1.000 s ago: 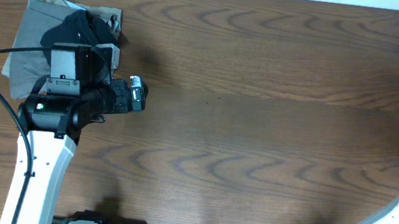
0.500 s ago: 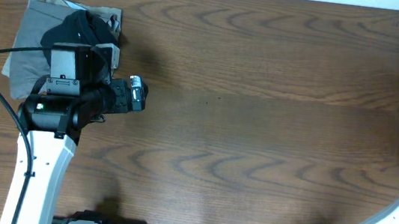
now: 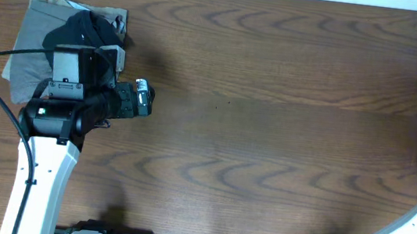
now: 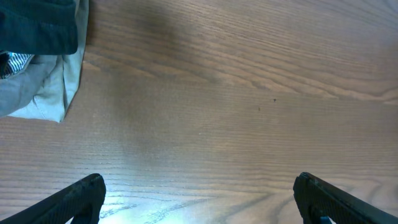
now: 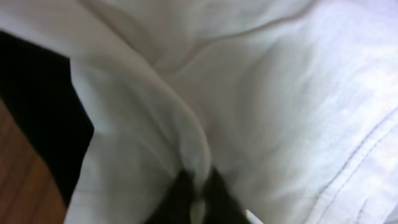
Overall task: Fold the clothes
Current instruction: 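Drag the white T-shirt with the right gripper onto the table center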
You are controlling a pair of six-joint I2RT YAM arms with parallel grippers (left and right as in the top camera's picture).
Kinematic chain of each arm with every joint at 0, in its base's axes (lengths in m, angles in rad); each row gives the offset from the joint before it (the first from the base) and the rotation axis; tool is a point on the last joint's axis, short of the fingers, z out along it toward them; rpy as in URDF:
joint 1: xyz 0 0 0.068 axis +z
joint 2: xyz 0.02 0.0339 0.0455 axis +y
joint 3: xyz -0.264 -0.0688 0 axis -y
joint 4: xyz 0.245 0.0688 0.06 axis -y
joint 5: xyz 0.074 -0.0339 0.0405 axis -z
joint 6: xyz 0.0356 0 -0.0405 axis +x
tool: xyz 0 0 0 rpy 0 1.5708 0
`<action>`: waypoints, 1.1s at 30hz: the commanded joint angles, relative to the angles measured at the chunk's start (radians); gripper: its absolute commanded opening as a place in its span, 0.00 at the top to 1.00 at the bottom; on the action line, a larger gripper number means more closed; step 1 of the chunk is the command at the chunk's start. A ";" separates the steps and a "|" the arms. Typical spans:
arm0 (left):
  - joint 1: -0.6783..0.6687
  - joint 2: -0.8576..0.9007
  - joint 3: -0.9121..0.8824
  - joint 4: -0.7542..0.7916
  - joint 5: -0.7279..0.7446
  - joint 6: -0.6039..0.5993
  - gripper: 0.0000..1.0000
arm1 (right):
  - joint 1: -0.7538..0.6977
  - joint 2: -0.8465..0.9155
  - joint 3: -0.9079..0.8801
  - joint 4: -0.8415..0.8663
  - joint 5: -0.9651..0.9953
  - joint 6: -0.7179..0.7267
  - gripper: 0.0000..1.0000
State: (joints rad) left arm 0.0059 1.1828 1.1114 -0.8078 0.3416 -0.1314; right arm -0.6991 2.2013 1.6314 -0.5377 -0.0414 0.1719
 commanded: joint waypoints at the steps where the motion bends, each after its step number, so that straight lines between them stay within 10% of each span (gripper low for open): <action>1: 0.006 0.005 0.017 -0.003 0.014 -0.005 0.02 | -0.005 -0.002 -0.010 -0.016 -0.031 -0.005 0.99; 15: 0.006 0.005 0.017 -0.003 0.036 -0.005 0.02 | 0.070 -0.394 -0.008 -0.004 -0.389 0.060 0.99; 33: 0.006 -0.034 0.017 -0.023 0.018 0.000 0.02 | 0.636 -0.481 -0.008 -0.160 -0.449 0.007 0.99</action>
State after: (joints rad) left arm 0.0059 1.1767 1.1114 -0.8291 0.3634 -0.1310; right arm -0.1516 1.7210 1.6218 -0.6891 -0.4458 0.2123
